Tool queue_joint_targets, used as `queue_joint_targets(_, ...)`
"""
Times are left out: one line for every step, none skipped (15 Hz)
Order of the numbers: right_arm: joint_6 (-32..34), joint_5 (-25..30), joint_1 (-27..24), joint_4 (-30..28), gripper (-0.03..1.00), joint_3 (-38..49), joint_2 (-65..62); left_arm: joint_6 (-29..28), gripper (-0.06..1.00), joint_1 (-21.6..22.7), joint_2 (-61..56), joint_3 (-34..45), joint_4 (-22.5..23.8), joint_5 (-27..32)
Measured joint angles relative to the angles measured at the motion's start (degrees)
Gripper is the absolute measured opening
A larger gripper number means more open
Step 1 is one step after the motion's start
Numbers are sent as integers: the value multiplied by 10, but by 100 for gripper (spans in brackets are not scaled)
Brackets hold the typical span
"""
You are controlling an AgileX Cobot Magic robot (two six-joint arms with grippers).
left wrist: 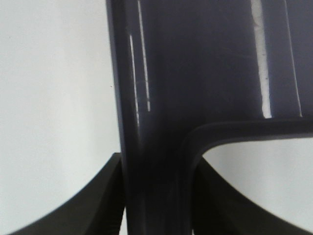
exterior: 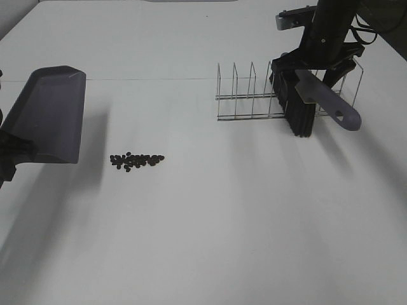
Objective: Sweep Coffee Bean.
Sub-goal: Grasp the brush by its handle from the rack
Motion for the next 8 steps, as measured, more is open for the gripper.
queue_joint_targets(2, -10, 0, 0, 75, 0, 2, 0, 35, 0, 0, 0, 0, 0)
queue_joint_targets(5, -18, 0, 0, 75, 0, 2, 0, 35, 0, 0, 0, 0, 0)
queue_joint_targets(5, -26, 0, 0, 74, 0, 2, 0, 35, 0, 0, 0, -1, 0)
queue_joint_targets(5, -28, 0, 0, 74, 0, 2, 0, 35, 0, 0, 0, -1, 0)
queue_joint_targets(5, -33, 0, 0, 73, 0, 5, 0, 35, 0, 0, 0, -2, 0)
queue_joint_targets(5, -34, 0, 0, 72, 0, 7, 0, 35, 0, 0, 0, -3, 0)
queue_joint_targets(5, -34, 0, 0, 71, 0, 10, 0, 35, 0, 0, 0, -5, 0)
queue_joint_targets(9, -36, 0, 0, 70, 0, 18, 0, 35, 0, 0, 0, -6, 0)
